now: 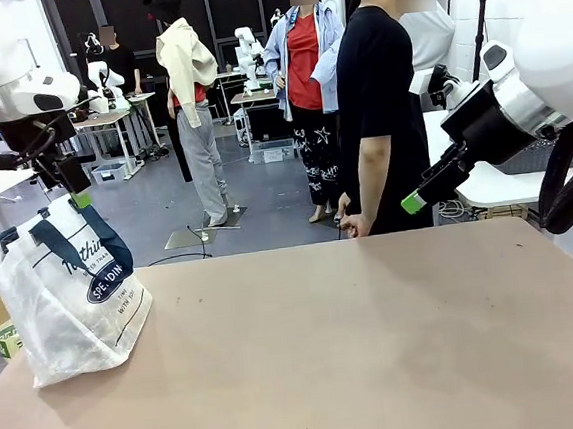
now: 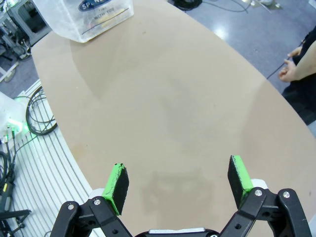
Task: Transfer purchased items from the store into the shopping bag.
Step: Move the Reusable shopping bag to the right side of the table.
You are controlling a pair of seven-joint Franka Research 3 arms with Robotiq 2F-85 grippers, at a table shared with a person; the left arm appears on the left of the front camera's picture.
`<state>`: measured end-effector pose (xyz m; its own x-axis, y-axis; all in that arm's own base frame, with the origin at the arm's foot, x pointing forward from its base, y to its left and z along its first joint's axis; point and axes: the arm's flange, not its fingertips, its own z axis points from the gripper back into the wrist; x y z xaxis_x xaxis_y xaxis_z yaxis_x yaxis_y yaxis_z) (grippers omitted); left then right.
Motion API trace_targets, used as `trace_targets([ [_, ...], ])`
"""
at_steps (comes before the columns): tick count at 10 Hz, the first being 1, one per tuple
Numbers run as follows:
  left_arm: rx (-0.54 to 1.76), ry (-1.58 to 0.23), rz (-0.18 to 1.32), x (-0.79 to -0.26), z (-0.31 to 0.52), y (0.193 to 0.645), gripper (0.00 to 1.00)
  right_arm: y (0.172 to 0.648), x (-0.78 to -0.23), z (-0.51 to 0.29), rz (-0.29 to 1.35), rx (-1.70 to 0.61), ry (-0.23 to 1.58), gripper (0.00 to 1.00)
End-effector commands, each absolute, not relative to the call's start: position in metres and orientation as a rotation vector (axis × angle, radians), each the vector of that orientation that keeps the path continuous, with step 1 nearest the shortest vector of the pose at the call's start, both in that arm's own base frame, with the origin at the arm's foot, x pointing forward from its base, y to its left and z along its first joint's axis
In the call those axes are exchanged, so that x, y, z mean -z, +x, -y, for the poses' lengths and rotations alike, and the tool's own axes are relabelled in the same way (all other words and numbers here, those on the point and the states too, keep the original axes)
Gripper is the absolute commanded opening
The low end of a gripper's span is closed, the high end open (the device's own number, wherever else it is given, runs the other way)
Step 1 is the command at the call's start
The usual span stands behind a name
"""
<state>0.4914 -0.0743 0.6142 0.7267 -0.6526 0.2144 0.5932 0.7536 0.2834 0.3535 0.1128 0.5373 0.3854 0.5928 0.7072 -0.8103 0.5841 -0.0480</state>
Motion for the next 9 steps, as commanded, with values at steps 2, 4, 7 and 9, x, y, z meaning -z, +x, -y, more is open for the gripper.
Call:
trace_targets([
  [2, 0.684, 0.210, 0.303, -0.615, 0.074, 0.490, 1.00, 0.355, -0.537, -0.114, 0.733, -0.911, 0.327, 1.00],
  [4, 0.730, 0.161, 0.272, -0.614, 0.075, 0.492, 1.00, 0.355, -0.537, -0.114, 0.733, -0.911, 0.327, 1.00],
  [7, 0.941, -0.130, 0.295, -0.607, 0.077, 0.496, 1.00, 0.355, -0.537, -0.114, 0.733, -0.911, 0.327, 1.00],
  [9, 1.085, -0.309, 0.302, -0.601, 0.086, 0.497, 1.00, 0.355, -0.537, -0.114, 0.733, -0.911, 0.327, 1.00],
])
